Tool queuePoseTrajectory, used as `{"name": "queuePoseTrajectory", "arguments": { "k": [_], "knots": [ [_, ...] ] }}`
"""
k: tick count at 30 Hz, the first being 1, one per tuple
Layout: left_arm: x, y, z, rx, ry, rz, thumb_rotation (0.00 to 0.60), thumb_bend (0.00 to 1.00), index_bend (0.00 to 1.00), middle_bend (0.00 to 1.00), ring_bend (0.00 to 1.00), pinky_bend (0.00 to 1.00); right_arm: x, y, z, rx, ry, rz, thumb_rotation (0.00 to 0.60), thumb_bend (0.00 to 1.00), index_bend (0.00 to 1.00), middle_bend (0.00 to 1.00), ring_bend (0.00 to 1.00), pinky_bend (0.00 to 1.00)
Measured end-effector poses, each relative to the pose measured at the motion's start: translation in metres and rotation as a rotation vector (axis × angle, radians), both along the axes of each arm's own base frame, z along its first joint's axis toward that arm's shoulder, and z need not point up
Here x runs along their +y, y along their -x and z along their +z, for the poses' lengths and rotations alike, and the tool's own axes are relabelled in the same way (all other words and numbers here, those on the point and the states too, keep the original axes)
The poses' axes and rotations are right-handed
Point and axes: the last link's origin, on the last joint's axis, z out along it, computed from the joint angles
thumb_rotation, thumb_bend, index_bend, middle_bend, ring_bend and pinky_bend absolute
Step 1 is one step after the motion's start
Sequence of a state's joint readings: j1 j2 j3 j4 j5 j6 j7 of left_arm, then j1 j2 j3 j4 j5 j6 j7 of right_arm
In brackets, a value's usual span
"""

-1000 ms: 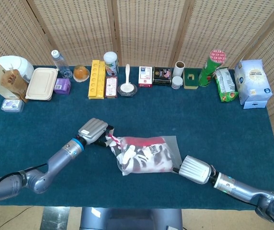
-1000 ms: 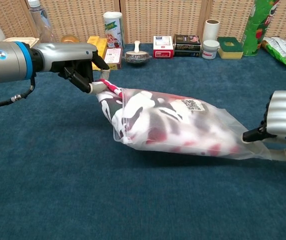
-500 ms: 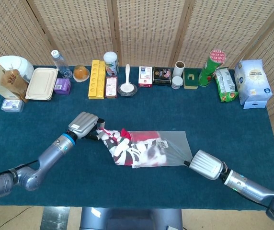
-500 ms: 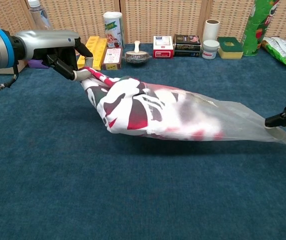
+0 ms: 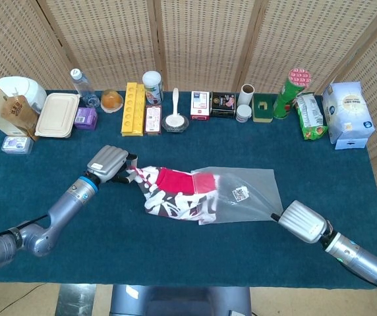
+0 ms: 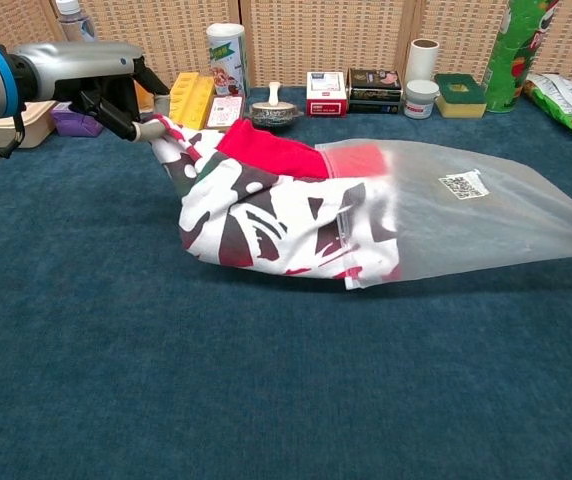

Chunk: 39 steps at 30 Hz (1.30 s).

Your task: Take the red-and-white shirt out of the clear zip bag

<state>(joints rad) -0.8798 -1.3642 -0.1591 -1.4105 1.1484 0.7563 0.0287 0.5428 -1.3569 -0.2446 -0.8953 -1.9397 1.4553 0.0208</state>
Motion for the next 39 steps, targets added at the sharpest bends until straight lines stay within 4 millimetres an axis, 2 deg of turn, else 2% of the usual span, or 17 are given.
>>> {"name": "queuePoseTrajectory", "arguments": {
  "k": [18,20,21,22,24,26,29,32,37,39],
  "knots": [
    [0.013,0.006,0.0,0.015,-0.038,0.028,0.6,0.49,0.82,1.0,1.0,0.89,0.013,0.032,0.026,0.017,0.067,-0.102,0.6,0.43,0.7,0.9,1.0,1.0],
    [0.012,0.005,-0.001,0.015,-0.034,0.022,0.6,0.48,0.81,1.0,0.98,0.87,0.014,0.033,0.027,0.016,0.067,-0.107,0.6,0.42,0.68,0.88,1.0,1.0],
    [0.012,0.004,-0.001,0.016,-0.032,0.019,0.6,0.47,0.79,1.0,0.96,0.86,0.014,0.033,0.027,0.018,0.067,-0.108,0.6,0.41,0.66,0.86,1.0,1.0],
    [0.011,0.003,-0.001,0.017,-0.03,0.013,0.6,0.45,0.73,0.97,0.89,0.83,0.014,0.033,0.027,0.021,0.066,-0.109,0.6,0.4,0.62,0.83,1.0,1.0],
    [0.009,0.002,0.0,0.02,-0.025,0.005,0.6,0.41,0.58,0.83,0.68,0.74,0.012,0.033,0.027,0.024,0.068,-0.11,0.6,0.36,0.54,0.76,0.99,1.0],
    [0.007,0.002,0.003,0.024,-0.018,-0.003,0.6,0.33,0.37,0.58,0.42,0.57,0.011,0.031,0.027,0.015,0.075,-0.112,0.6,0.26,0.43,0.65,0.92,0.95],
    [0.004,0.002,0.009,0.035,-0.012,-0.014,0.6,0.24,0.23,0.36,0.2,0.37,0.009,0.029,0.027,-0.004,0.084,-0.116,0.6,0.15,0.34,0.55,0.82,0.86],
    [0.001,0.003,0.014,0.046,-0.019,-0.026,0.6,0.19,0.19,0.26,0.09,0.26,0.008,0.026,0.025,-0.027,0.084,-0.122,0.58,0.09,0.3,0.5,0.76,0.82],
    [-0.008,0.006,0.026,0.049,-0.034,-0.026,0.6,0.16,0.16,0.23,0.06,0.21,0.007,0.019,0.022,-0.093,0.07,-0.151,0.455,0.06,0.26,0.45,0.7,0.79],
    [-0.011,0.008,0.032,0.044,-0.046,-0.021,0.6,0.16,0.16,0.23,0.06,0.21,0.007,0.016,0.022,-0.131,0.069,-0.163,0.444,0.06,0.26,0.44,0.69,0.79]
  ]
}}
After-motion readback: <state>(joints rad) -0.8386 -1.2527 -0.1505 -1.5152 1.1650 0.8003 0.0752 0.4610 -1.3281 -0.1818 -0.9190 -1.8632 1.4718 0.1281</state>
